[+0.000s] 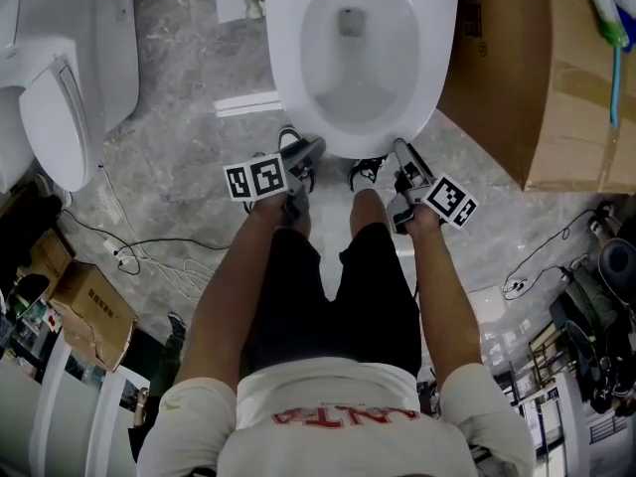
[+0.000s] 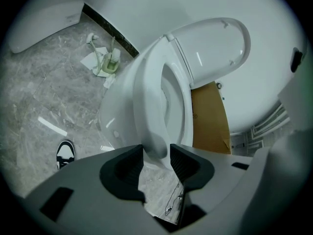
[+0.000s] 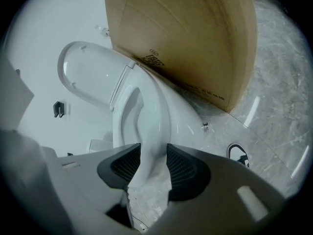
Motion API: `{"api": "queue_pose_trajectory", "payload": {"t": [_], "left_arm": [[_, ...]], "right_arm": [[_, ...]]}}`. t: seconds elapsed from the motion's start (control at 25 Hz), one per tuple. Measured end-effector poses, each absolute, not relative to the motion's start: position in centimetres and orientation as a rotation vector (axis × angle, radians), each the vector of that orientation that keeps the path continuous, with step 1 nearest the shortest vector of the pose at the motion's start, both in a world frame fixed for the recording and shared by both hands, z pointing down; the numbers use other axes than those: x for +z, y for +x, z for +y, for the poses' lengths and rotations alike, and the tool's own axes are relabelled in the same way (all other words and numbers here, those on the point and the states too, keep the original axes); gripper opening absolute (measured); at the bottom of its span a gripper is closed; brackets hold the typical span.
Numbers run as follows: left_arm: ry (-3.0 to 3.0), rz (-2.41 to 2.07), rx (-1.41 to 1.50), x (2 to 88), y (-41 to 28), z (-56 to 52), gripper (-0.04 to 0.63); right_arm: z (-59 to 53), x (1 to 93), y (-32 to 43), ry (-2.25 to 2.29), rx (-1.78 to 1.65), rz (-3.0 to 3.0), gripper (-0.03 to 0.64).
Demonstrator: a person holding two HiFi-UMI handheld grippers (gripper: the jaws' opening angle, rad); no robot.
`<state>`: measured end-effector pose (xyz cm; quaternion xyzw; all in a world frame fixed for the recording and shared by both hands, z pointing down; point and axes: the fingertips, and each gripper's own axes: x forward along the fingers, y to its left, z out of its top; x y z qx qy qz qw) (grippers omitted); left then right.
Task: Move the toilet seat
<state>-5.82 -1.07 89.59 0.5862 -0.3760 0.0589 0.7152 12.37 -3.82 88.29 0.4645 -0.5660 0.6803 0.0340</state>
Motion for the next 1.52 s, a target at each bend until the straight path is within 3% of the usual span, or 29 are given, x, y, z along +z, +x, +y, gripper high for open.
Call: {"api": "queue_pose_trajectory", "payload": {"t": [0.72,0.84,1.52], "left_arm": [[1.413,-0.868,0.073,84.7,-6.3,-1.6,0.144],[1.425,-0.858,0.061,83.3,-6.1,-1.6,0.144],[1.46,-0.852,-0.153,74.8,-6.6,-4.0,0.146]], "right_arm": [[-2.5,84.6,10.5,1.285,2.178,-1.919,0.186],[-3.1,82.8,10.1,1.264,2.174,-1.991,0.137],[-6.0,73.3,9.8,1.274,2.219,-2.208,0.129]]}}
